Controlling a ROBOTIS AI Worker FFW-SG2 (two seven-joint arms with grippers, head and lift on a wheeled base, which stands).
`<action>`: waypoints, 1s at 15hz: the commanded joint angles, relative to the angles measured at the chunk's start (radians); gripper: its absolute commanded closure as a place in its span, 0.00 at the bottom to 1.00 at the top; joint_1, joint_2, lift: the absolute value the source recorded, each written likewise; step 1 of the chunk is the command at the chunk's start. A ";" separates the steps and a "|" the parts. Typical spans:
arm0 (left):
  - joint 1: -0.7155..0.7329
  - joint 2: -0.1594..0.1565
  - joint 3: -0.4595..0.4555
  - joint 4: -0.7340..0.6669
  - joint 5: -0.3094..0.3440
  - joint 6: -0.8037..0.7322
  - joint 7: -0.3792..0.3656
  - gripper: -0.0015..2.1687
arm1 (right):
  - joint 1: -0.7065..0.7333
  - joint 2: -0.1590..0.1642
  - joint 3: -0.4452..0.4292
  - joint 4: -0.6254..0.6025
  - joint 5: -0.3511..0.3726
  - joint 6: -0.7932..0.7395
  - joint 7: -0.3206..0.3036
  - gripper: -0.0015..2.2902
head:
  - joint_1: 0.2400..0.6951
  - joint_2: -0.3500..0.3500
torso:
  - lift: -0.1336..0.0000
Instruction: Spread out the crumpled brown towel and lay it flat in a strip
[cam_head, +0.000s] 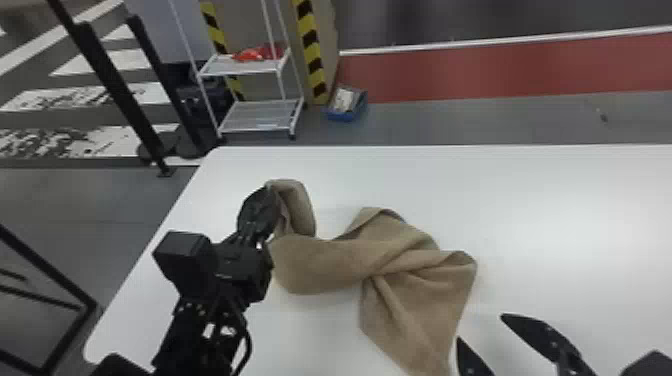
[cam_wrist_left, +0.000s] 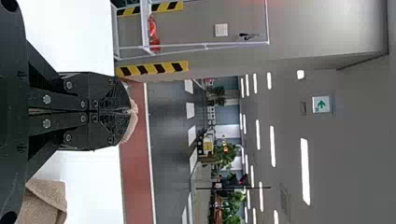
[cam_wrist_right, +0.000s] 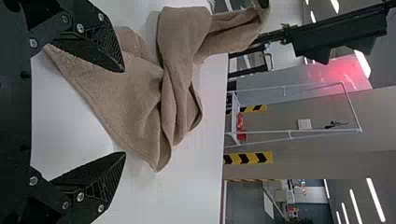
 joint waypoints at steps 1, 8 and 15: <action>-0.005 -0.001 -0.003 0.012 0.000 -0.001 -0.001 0.64 | 0.004 -0.010 0.063 -0.001 0.063 0.012 -0.002 0.13 | 1.00 0.86 | 0.07; -0.005 -0.001 -0.014 0.019 -0.009 0.002 -0.001 0.64 | -0.027 -0.019 0.156 0.005 0.174 0.141 -0.006 0.13 | 1.00 0.97 | 0.07; -0.016 -0.001 -0.024 0.035 -0.010 0.002 -0.002 0.64 | -0.054 -0.018 0.165 0.000 0.189 0.258 -0.003 0.26 | 1.00 0.98 | 0.07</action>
